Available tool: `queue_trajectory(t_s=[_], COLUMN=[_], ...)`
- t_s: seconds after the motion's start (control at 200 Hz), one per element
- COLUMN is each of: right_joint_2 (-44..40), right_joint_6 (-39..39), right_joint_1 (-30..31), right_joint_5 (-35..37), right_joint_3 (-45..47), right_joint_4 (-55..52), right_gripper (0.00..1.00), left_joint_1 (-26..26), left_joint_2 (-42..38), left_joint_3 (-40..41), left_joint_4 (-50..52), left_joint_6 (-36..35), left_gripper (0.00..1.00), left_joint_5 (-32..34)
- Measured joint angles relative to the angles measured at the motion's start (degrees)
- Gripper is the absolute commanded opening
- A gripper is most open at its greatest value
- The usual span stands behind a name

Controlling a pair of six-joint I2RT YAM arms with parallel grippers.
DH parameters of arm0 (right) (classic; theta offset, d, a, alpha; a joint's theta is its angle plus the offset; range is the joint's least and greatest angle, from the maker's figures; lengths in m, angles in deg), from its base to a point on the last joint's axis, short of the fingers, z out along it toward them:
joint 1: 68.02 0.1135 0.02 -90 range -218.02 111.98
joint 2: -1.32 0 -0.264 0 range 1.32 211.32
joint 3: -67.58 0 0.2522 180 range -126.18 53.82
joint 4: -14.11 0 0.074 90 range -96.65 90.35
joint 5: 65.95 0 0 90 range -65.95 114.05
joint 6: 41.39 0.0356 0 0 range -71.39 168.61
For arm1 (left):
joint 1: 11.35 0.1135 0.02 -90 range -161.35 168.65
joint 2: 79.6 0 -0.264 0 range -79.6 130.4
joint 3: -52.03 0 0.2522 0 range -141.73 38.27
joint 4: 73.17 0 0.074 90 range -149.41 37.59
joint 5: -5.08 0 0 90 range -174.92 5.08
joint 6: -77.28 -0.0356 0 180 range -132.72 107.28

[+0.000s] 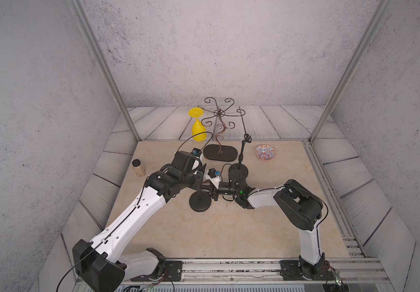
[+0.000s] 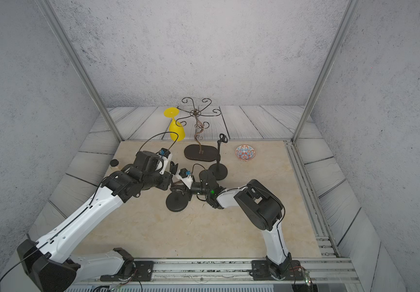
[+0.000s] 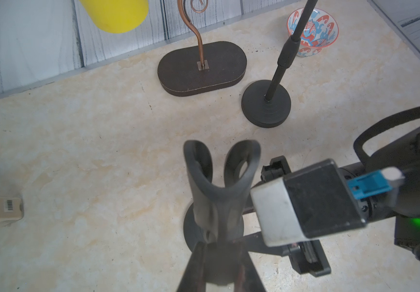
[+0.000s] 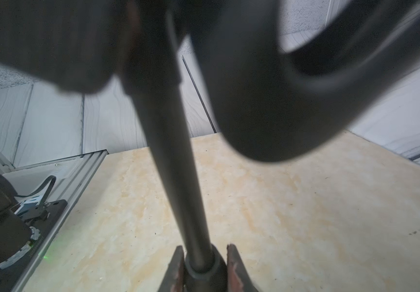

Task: Assemble a microphone stand
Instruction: Screw the microphone stand pole into the microphone stand base.

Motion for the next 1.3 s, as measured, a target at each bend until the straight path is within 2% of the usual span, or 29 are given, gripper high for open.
queue_trajectory(t_s=[0.095, 0.18, 0.255, 0.365, 0.43, 0.48, 0.56, 0.601, 0.636, 0.746, 0.906, 1.096, 1.211, 1.301], right_joint_2=[0.0, -0.1, -0.3, 0.0, 1.0, 2.0, 3.6, 4.2, 4.7, 5.2, 3.7, 0.5, -0.8, -0.9], right_joint_6=[0.1, 0.3, 0.8, 4.1, 6.7, 7.8, 8.4, 8.3, 7.7, 4.9, 2.9, 2.5, 2.1, 1.3], right_joint_1=[0.9, 3.3, 7.7, 16.7, 20.2, 22.0, 23.6, 23.7, 23.7, 23.2, 18.1, 8.9, 4.4, 2.2], right_joint_5=[3.3, 10.9, 25.2, 53.5, 65.0, 70.8, 74.8, 74.1, 72.5, 64.7, 47.1, 23.6, 13.8, 8.9], right_joint_3=[1.2, 3.6, 5.9, 5.7, 4.5, 2.5, -0.5, -0.8, -0.5, 2.9, 9.2, 11.2, 8.9, 6.0], right_joint_4=[1.9, 6.1, 9.9, 10.6, 10.4, 9.2, 7.7, 8.5, 9.6, 15.1, 18.2, 13.5, 9.7, 6.9], right_gripper=[0.0, 0.0, 0.0, 0.0, 0.0, 0.12, 0.48, 0.6, 0.66, 0.7, 0.66, 0.59, 0.56, 0.5], left_joint_1=[0.0, 0.0, 0.2, 0.3, 0.1, 0.1, 0.3, 0.4, 0.4, 0.4, 0.4, 0.4, 0.4, 0.4], left_joint_2=[0.0, 0.0, 0.0, 0.0, -0.1, -0.2, -0.2, -0.2, -0.2, -0.3, -0.6, -0.7, -0.7, -0.7], left_joint_3=[0.0, 0.0, 0.0, 0.0, 0.0, 0.0, 0.0, 0.0, 0.0, 0.1, 0.2, 0.3, 0.3, 0.3], left_joint_4=[0.0, 0.0, 0.0, 0.0, 0.2, 0.3, 0.3, 0.2, 0.2, 0.4, 0.8, 0.5, 0.4, 0.3], left_joint_6=[0.0, 0.0, -0.1, 0.0, 0.0, 0.0, 0.0, 0.0, 0.0, 0.0, 0.0, 0.0, 0.0, 0.0], left_gripper=[0.02, 0.02, 0.02, 0.02, 0.02, 0.02, 0.02, 0.02, 0.02, 0.02, 0.02, 0.02, 0.02, 0.02], left_joint_5=[0.1, 0.2, 0.5, 0.3, -0.3, -0.5, -0.2, -0.3, -0.4, -0.5, -0.5, -0.9, -1.1, -1.2])
